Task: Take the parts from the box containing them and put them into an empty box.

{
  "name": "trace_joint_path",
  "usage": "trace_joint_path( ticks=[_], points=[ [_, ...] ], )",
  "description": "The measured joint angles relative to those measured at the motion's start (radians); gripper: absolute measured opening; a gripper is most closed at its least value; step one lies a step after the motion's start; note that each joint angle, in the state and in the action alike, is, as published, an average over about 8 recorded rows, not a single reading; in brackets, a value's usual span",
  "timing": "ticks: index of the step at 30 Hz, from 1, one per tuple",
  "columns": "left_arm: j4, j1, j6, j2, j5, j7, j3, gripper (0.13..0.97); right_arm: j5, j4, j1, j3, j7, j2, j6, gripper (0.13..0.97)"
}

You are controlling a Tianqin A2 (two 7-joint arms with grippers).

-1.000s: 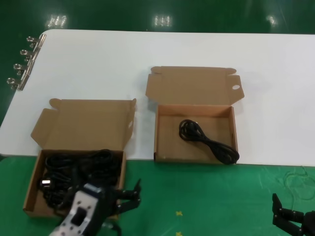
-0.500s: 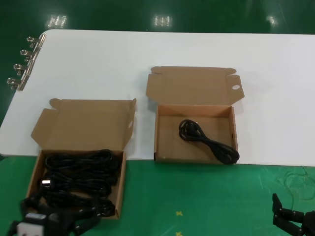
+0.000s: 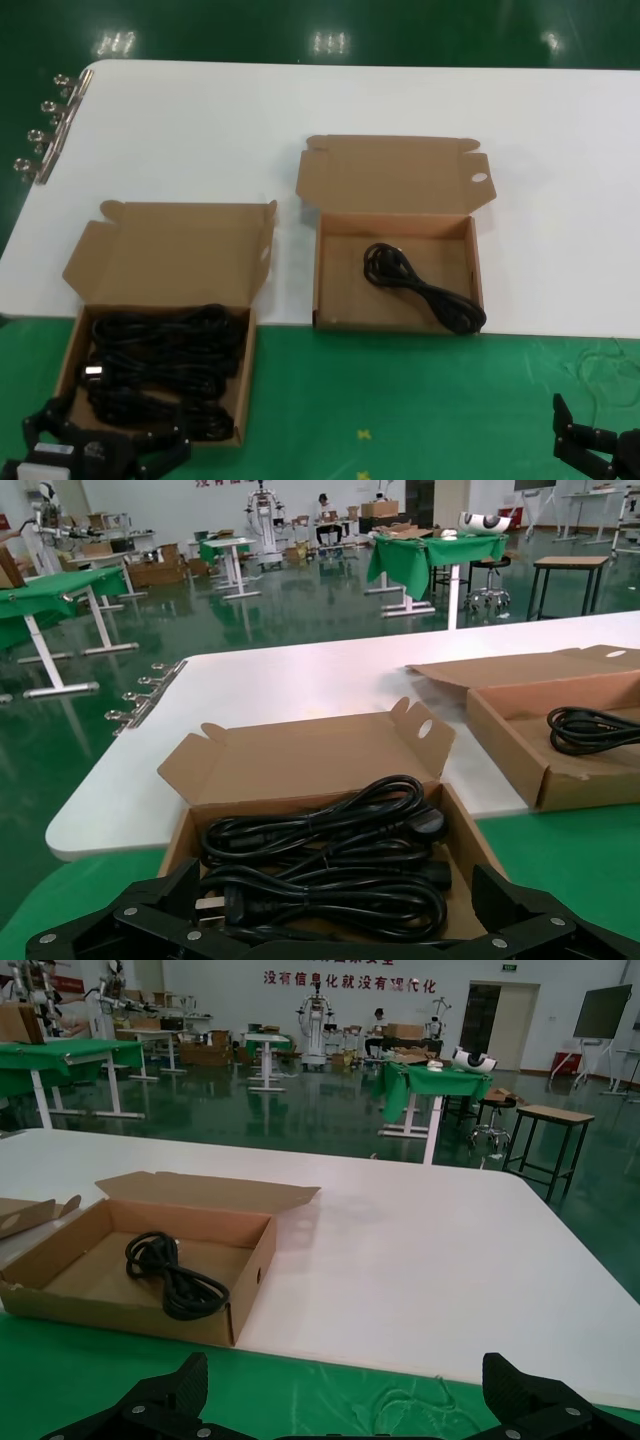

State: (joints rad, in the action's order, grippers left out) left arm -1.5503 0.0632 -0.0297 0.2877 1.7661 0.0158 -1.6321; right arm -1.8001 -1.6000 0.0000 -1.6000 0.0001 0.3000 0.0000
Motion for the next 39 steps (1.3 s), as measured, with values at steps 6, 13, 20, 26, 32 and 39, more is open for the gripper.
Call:
trace_joint_path(
  ticks=[6, 13, 20, 26, 32, 39],
  points=[
    [-0.004, -0.006, 0.003, 0.001, 0.003, -0.002, 0.003, 0.966, 0.0, 0.0, 0.0, 0.0, 0.0, 0.0, 0.0, 0.966],
    [-0.01, -0.012, 0.006, 0.002, 0.007, -0.003, 0.006, 0.966, 0.0, 0.0, 0.0, 0.0, 0.0, 0.0, 0.0, 0.966],
    [-0.015, -0.019, 0.009, 0.004, 0.01, -0.005, 0.01, 0.966, 0.0, 0.0, 0.0, 0.0, 0.0, 0.0, 0.0, 0.966],
    [-0.019, -0.024, 0.012, 0.005, 0.013, -0.006, 0.012, 0.966, 0.0, 0.0, 0.0, 0.0, 0.0, 0.0, 0.0, 0.966],
    [-0.024, -0.03, 0.014, 0.006, 0.016, -0.008, 0.015, 0.966, 0.0, 0.0, 0.0, 0.0, 0.0, 0.0, 0.0, 0.966],
    [-0.029, -0.037, 0.017, 0.007, 0.02, -0.009, 0.019, 0.966, 0.0, 0.0, 0.0, 0.0, 0.0, 0.0, 0.0, 0.966]
  ],
)
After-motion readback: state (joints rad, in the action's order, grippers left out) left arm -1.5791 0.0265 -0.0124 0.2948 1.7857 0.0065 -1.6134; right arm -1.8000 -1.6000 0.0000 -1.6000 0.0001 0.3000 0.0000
